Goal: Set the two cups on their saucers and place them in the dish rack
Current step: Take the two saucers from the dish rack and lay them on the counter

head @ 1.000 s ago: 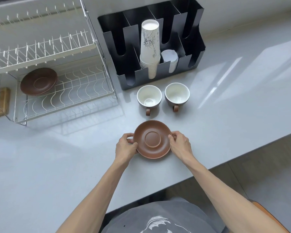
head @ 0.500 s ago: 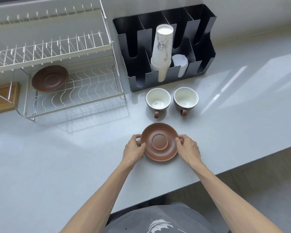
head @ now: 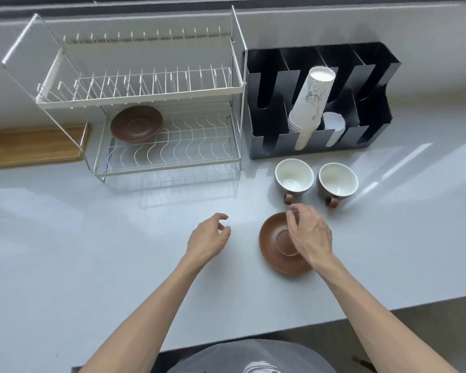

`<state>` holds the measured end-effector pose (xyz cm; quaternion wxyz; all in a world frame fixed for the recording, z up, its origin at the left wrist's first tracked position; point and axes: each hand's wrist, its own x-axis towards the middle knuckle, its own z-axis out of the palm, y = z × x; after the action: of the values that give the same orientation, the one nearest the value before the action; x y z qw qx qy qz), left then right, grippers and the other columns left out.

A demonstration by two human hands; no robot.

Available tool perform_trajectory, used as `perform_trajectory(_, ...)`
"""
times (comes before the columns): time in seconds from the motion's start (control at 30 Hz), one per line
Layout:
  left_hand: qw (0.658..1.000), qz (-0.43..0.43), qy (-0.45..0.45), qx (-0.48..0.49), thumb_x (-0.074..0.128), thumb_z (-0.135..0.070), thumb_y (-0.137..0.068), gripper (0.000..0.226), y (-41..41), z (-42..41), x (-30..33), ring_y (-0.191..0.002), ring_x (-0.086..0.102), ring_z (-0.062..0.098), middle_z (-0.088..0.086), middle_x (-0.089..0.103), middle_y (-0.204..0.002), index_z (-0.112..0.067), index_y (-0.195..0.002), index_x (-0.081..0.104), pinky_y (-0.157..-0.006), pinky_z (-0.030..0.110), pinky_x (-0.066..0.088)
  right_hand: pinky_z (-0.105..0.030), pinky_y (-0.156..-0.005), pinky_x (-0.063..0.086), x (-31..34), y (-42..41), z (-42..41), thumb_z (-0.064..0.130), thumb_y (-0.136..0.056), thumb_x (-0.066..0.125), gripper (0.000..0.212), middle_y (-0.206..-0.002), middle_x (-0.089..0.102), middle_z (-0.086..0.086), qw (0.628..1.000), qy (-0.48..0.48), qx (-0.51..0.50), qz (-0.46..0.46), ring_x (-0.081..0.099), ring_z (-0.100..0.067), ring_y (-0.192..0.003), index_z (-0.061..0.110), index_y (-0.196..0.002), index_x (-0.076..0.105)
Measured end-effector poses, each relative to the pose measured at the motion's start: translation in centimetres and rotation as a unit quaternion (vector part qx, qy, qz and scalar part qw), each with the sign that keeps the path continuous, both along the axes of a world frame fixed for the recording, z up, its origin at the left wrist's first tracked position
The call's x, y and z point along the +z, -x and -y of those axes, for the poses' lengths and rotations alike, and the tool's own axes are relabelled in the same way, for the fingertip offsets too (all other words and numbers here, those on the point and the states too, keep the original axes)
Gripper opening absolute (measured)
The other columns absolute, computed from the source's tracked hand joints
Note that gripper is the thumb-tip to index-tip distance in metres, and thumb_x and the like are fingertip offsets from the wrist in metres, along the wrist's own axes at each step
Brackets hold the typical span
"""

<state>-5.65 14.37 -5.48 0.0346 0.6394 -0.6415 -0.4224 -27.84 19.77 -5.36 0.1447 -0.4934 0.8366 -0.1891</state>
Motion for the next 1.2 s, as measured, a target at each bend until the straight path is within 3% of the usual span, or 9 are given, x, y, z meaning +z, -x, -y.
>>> perform_trajectory(0.33, 0.963, 0.186, 0.195, -0.019, 0.046, -0.032, -0.102, 0.048, -8.3, 3.4, 2.6, -0.122, 0.055, 0.031, 0.008, 0.057, -0.138, -0.021, -0.149, 0.044, -0.094, 0.041, 0.044, -0.045, -0.087, 0.048, 0.9, -10.1, 7.8, 0.022, -0.093, 0.062, 0.023, -0.115, 0.07, -0.01, 0.97, 0.056, 0.223, -0.078, 0.067, -0.036, -0.102, 0.01, -0.112, 0.069)
perform_trajectory(0.5, 0.94, 0.24, 0.243, 0.016, 0.051, -0.035, -0.1, 0.052, -12.8, 6.1, 3.8, -0.134, 0.048, 0.032, 0.011, 0.053, -0.146, -0.019, -0.149, 0.045, -0.105, 0.043, 0.038, -0.051, -0.097, 0.045, 2.3, -14.6, 12.2, 0.027, -0.092, 0.064, 0.03, -0.134, 0.061, -0.015, 0.945, 0.109, 0.278, -0.136, 0.057, -0.034, -0.124, 0.014, -0.119, 0.066)
perform_trajectory(0.63, 0.933, 0.24, 0.261, 0.06, 0.054, -0.035, -0.099, 0.052, -15.7, 9.1, 5.2, -0.133, 0.049, 0.033, 0.013, 0.054, -0.145, -0.017, -0.147, 0.048, -0.104, 0.045, 0.04, -0.053, -0.107, 0.038, 3.7, -17.2, 15.8, 0.033, -0.097, 0.058, 0.04, -0.147, 0.051, -0.015, 0.942, 0.097, 0.296, -0.124, 0.046, -0.034, -0.138, 0.017, -0.133, 0.058)
perform_trajectory(0.9, 0.939, 0.207, 0.244, 0.124, 0.048, -0.037, -0.102, 0.053, -18.5, 16.1, 7.1, -0.132, 0.047, 0.03, 0.008, 0.054, -0.143, -0.019, -0.151, 0.039, -0.103, 0.044, 0.04, -0.046, -0.106, 0.036, 5.3, -20.4, 22.9, 0.032, -0.1, 0.051, 0.044, -0.15, 0.046, -0.014, 0.943, 0.085, 0.304, -0.102, 0.042, -0.03, -0.14, 0.015, -0.141, 0.051)
perform_trajectory(1.07, 0.945, 0.173, 0.233, 0.15, 0.05, -0.036, -0.101, 0.055, -18.7, 19.9, 6.8, -0.13, 0.05, 0.032, 0.008, 0.053, -0.145, -0.019, -0.152, 0.04, -0.101, 0.045, 0.043, -0.047, -0.101, 0.04, 5.0, -22.0, 26.8, 0.032, -0.099, 0.054, 0.043, -0.142, 0.053, -0.015, 0.951, 0.07, 0.29, -0.077, 0.05, -0.034, -0.131, 0.013, -0.138, 0.054)
perform_trajectory(1.2, 0.954, 0.142, 0.207, 0.163, 0.05, -0.035, -0.102, 0.054, -18.7, 22.0, 5.9, -0.129, 0.052, 0.034, 0.01, 0.052, -0.145, -0.017, -0.151, 0.04, -0.096, 0.045, 0.045, -0.045, -0.092, 0.042, 4.1, -22.8, 29.5, 0.036, -0.101, 0.047, 0.036, -0.122, 0.063, -0.017, 0.955, 0.018, 0.285, -0.086, 0.056, -0.037, -0.113, 0.011, -0.125, 0.056)
